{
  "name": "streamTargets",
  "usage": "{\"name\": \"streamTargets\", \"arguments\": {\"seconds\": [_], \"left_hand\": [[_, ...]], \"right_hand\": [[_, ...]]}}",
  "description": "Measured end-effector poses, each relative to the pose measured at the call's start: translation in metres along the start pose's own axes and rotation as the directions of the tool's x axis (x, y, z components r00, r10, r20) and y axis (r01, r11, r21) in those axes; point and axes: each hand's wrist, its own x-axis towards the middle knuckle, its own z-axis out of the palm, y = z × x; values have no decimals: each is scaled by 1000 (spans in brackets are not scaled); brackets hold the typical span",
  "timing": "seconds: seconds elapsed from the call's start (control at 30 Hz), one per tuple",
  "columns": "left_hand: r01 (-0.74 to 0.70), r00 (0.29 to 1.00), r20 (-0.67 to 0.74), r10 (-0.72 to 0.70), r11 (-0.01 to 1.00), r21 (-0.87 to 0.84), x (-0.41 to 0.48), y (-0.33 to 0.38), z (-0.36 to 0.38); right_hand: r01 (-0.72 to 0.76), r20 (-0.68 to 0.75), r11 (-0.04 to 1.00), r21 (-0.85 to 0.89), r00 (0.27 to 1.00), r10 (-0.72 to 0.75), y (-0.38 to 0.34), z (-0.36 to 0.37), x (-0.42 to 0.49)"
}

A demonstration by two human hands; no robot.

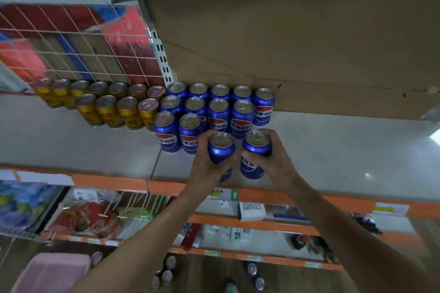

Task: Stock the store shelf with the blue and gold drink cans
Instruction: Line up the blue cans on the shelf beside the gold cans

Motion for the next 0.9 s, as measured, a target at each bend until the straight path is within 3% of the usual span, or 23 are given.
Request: {"name": "streamTargets", "arguments": {"seconds": [0.23,0.37,0.47,0.57,0.63,0.73,0.9], "left_hand": [[-23,1000,-16,26,989,149,9,-17,-6],[-93,994,-22,107,934,344,8,-16,-9],[-138,977,-54,207,803,580,5,-13,-11],[-161,967,-12,254,650,743,5,-5,-15],[-169,971,27,238,600,782,9,-2,-18],[-208,976,123,178,609,766,15,1,-21],[-338,933,336,128,629,699,26,10,-35]], "right_hand": [[27,36,997,-66,999,-25,9,4,9],[63,71,970,-235,996,-47,5,2,4],[102,24,852,-513,994,-105,-3,-1,-3],[179,-10,626,-759,958,-286,-12,0,-12],[179,5,505,-844,945,-326,-16,1,-13],[174,39,486,-857,960,-277,-19,1,-8],[304,231,469,-829,951,-207,-27,-10,-2]]}}
